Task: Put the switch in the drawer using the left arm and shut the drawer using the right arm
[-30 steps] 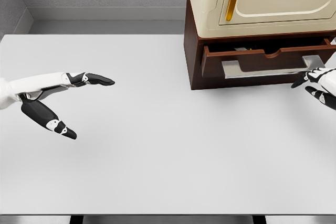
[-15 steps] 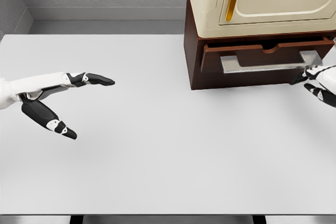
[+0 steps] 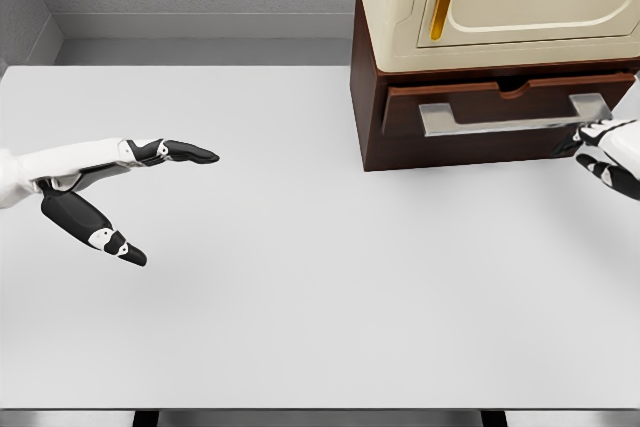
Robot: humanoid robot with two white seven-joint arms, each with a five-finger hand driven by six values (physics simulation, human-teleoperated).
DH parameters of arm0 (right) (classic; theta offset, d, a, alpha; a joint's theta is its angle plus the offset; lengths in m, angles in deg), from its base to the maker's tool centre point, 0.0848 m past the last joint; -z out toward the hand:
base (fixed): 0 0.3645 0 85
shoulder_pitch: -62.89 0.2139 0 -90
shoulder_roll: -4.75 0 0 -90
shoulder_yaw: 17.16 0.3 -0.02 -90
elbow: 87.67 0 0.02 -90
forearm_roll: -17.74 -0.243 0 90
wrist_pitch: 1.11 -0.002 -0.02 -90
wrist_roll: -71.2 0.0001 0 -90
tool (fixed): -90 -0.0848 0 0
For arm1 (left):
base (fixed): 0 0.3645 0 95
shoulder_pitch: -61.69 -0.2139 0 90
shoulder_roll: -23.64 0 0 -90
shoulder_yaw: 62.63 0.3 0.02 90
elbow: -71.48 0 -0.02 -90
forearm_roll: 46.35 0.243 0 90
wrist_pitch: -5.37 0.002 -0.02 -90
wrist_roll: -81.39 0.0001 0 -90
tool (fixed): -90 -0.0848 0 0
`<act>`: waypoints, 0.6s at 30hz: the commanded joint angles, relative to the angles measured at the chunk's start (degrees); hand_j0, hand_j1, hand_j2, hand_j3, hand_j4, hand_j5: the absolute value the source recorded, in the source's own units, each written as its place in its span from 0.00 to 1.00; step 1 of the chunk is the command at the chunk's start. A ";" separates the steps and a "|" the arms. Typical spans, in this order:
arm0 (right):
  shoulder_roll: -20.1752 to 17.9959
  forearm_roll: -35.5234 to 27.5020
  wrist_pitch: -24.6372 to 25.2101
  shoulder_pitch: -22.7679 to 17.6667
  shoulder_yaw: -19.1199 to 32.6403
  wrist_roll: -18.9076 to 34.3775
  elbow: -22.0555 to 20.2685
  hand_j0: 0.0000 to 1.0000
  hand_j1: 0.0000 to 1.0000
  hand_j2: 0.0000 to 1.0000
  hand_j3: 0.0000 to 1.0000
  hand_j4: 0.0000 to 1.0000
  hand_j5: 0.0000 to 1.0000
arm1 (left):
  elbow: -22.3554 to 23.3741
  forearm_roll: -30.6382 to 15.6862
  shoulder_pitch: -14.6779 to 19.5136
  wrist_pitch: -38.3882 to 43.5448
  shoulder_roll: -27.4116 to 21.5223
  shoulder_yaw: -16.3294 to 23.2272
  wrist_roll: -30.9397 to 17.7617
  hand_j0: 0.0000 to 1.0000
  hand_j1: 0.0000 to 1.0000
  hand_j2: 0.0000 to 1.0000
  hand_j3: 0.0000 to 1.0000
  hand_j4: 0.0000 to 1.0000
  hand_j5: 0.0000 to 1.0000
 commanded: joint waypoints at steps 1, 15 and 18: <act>-0.06 -0.23 0.30 0.00 -0.44 -0.13 0.34 0.50 0.50 0.50 0.50 0.50 0.50 | -0.04 -0.49 0.00 0.11 -0.03 -0.08 0.01 1.00 1.00 1.00 1.00 1.00 1.00; -0.06 -0.14 2.23 1.76 -2.02 -0.13 0.43 0.50 0.50 0.50 0.50 0.50 0.50 | 0.05 -0.49 0.00 0.11 -0.03 -0.08 0.01 1.00 1.00 1.00 1.00 1.00 1.00; -0.06 -0.05 2.41 2.64 -2.55 -0.13 1.13 0.50 0.50 0.50 0.50 0.50 0.50 | 0.05 -0.49 0.00 0.11 -0.03 -0.08 0.01 1.00 1.00 1.00 1.00 1.00 1.00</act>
